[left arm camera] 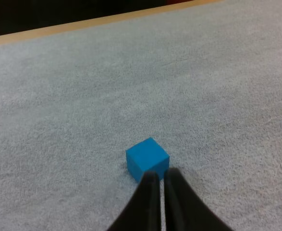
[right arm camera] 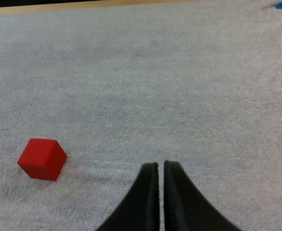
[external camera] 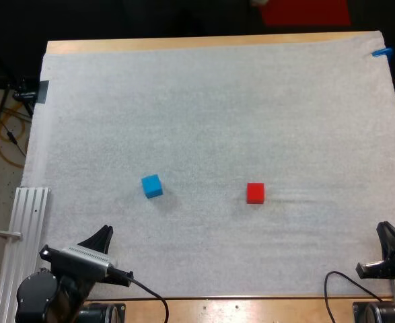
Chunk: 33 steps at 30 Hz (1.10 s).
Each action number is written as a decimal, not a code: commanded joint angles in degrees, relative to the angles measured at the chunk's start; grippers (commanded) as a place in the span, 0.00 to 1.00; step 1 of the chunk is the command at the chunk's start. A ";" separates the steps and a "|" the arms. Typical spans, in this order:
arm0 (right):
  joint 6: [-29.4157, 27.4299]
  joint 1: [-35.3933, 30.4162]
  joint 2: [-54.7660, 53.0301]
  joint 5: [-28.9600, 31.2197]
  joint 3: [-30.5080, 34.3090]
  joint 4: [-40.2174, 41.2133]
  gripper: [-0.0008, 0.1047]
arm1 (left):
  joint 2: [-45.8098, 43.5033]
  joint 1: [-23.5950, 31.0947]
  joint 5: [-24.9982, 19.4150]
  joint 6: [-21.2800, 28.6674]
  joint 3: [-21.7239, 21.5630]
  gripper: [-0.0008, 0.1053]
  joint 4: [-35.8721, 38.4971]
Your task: Stack red cube on blue cube
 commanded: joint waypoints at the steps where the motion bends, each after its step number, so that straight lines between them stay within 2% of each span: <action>1: 0.02 -0.10 -2.36 -0.08 -0.16 -0.84 0.01 | -7.80 -0.16 0.42 -0.55 -0.18 0.01 -0.72; 19: -0.56 -0.10 0.47 -1.62 -0.27 -0.84 0.01 | -7.28 -0.72 0.42 -0.80 -0.62 0.01 0.01; 29: -2.88 0.44 8.23 -8.32 -2.87 -0.48 0.01 | 0.34 -6.01 1.59 1.12 -5.80 0.01 3.91; 33: -4.70 3.03 11.62 -9.14 -5.14 -0.33 0.01 | 4.55 -8.81 2.48 4.23 -8.07 0.01 6.98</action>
